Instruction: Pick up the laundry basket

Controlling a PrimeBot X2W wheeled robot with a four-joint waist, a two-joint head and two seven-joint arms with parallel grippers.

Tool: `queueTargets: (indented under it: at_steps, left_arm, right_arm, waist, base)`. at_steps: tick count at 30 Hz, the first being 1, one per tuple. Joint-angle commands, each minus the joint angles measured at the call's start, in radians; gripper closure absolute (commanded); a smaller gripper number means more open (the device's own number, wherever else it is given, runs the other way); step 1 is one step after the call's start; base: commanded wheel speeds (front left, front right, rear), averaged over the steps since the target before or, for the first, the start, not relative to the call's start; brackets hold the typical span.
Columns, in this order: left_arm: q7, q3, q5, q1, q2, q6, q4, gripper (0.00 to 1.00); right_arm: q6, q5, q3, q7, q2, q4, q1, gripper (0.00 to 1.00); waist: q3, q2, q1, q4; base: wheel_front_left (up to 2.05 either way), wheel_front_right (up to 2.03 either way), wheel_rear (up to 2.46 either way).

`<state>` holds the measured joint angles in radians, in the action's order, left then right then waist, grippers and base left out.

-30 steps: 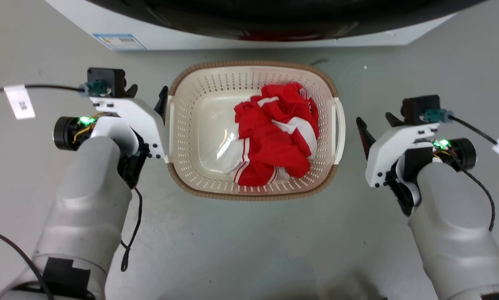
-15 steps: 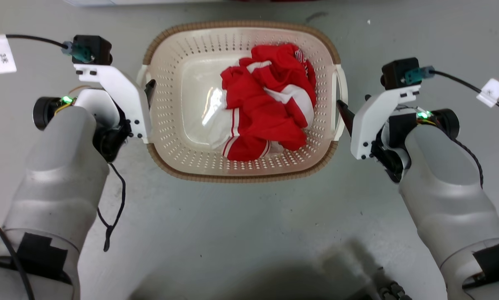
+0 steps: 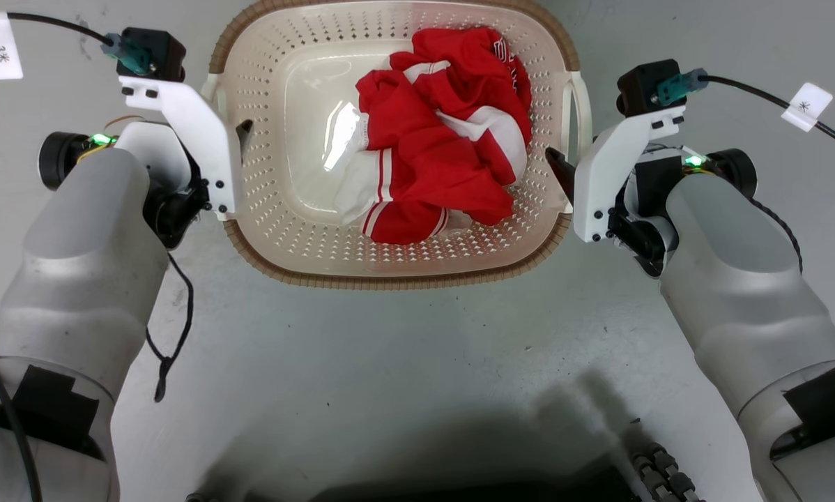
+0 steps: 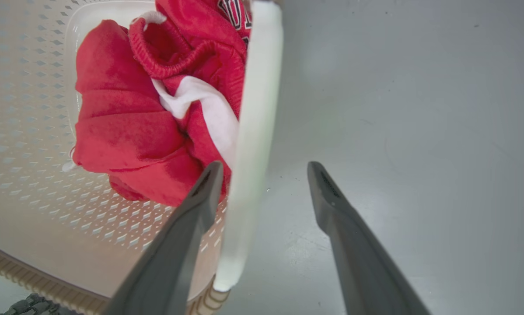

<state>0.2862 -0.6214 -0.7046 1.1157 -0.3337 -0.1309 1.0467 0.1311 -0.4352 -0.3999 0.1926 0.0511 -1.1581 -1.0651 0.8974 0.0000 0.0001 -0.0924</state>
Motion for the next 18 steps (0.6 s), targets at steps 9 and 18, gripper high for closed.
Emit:
queueTargets:
  at_steps: [9, 18]
  left_arm:
    - [-0.009, -0.057, -0.059, 0.043, 0.027, 0.001, 0.043, 0.00]
    - [-0.004, -0.110, -0.129, 0.022, 0.069, 0.000, 0.084, 1.00]
  right_arm:
    - [-0.001, -0.064, -0.062, 0.011, -0.002, -0.043, -0.051, 0.00]
    - [0.002, -0.161, -0.136, 0.020, -0.007, -0.055, -0.031, 1.00]
  waist:
    - [0.015, 0.0000, -0.0001, 0.012]
    - [-0.019, 0.0000, -0.0001, 0.023]
  base:
    - [0.00, 0.00, 0.00]
    - [0.00, 0.00, 0.00]
